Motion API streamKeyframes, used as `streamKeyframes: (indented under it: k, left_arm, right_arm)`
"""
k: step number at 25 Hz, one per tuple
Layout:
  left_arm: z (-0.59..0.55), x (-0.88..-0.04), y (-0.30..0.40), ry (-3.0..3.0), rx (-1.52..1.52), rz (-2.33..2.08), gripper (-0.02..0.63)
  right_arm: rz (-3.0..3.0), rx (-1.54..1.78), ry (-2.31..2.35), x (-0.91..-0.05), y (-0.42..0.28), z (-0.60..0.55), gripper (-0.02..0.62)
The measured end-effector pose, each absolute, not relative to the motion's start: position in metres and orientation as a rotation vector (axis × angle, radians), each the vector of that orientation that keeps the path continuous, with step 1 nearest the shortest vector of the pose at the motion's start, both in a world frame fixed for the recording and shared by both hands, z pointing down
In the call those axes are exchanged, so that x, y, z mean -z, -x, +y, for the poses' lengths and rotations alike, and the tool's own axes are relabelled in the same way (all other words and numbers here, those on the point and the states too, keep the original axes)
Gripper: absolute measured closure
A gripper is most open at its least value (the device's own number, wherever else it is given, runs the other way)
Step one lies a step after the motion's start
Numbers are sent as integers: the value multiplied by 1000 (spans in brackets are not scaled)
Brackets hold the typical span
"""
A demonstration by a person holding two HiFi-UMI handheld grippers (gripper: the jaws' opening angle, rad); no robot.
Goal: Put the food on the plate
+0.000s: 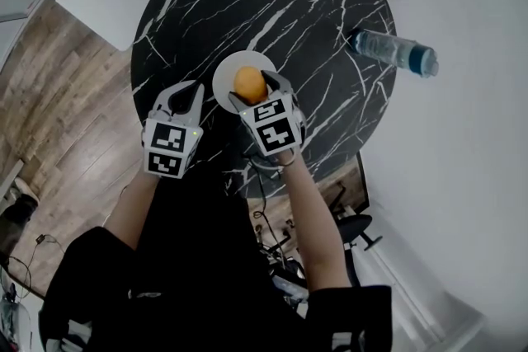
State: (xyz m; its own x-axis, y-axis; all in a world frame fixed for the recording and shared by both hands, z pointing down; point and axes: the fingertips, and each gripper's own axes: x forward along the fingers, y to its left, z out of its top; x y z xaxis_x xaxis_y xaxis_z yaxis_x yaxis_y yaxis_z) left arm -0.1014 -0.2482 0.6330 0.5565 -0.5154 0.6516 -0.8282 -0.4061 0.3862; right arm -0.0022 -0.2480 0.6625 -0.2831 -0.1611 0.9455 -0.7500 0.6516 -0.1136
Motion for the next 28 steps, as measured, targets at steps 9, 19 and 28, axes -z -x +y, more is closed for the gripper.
streamKeyframes:
  k: [9,19,28]
  left_arm:
    - [-239,-628,104,-2089,-587,-1092,605]
    - [-219,-609,109,-2097,-580,-1146,605]
    - [-215,-573,111,-2171,-592,-1236,606]
  right_arm:
    - [-1807,-684,-722,-667,6,-248,256]
    - [-1944,-636,-833,-650,11,-250,253]
    - [-2144,-556,-1046,-595,8,-247,252]
